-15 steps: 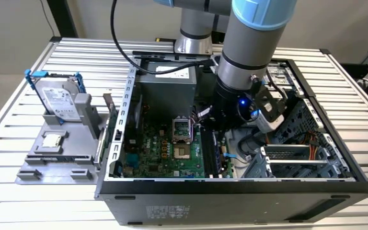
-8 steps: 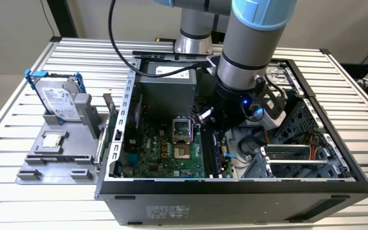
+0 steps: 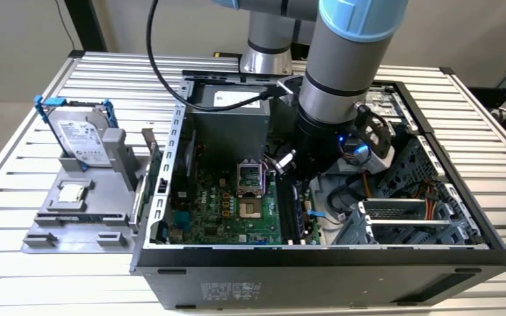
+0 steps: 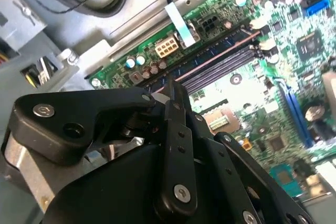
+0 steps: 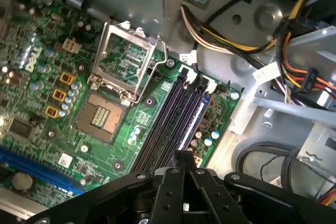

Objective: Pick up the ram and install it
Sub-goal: 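Press down the ram until it locks into place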

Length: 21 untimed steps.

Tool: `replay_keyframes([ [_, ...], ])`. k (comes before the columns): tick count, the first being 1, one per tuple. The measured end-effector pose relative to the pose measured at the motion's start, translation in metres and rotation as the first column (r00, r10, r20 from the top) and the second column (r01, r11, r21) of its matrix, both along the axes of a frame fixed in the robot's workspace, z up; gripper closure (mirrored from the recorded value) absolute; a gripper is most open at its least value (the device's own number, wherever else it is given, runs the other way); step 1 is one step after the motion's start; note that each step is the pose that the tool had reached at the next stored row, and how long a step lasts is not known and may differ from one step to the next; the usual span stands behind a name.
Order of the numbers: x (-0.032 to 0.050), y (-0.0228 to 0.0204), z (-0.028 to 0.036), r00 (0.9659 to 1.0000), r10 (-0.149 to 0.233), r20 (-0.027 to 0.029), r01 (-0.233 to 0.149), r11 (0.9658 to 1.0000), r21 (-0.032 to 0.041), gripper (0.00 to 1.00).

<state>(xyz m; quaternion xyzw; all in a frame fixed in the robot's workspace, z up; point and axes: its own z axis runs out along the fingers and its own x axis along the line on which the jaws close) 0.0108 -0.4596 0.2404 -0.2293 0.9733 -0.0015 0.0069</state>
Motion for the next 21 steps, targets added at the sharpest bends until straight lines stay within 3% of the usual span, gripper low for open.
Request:
replay_keyframes([
  [5,0.0001,0.0,0.0,0.9959,0.091,-0.0001,-0.091,0.9959,-0.0009,1.0],
  [10,0.0,-0.0001,0.0001,0.9838,0.179,0.0001,-0.179,0.9838,0.0004,1.0],
  [13,0.0,0.0,0.0001,0.9758,0.219,0.0022,-0.219,0.9757,0.0103,1.0],
  [15,0.0,0.0,0.0001,0.9703,0.242,0.0048,-0.242,0.9701,0.0213,1.0],
  [18,0.0,0.0,0.0,0.9564,0.292,0.0064,-0.292,0.9562,0.021,1.0],
  [21,0.0,0.0,0.0001,0.9388,0.344,0.0061,-0.345,0.9386,0.0199,1.0],
])
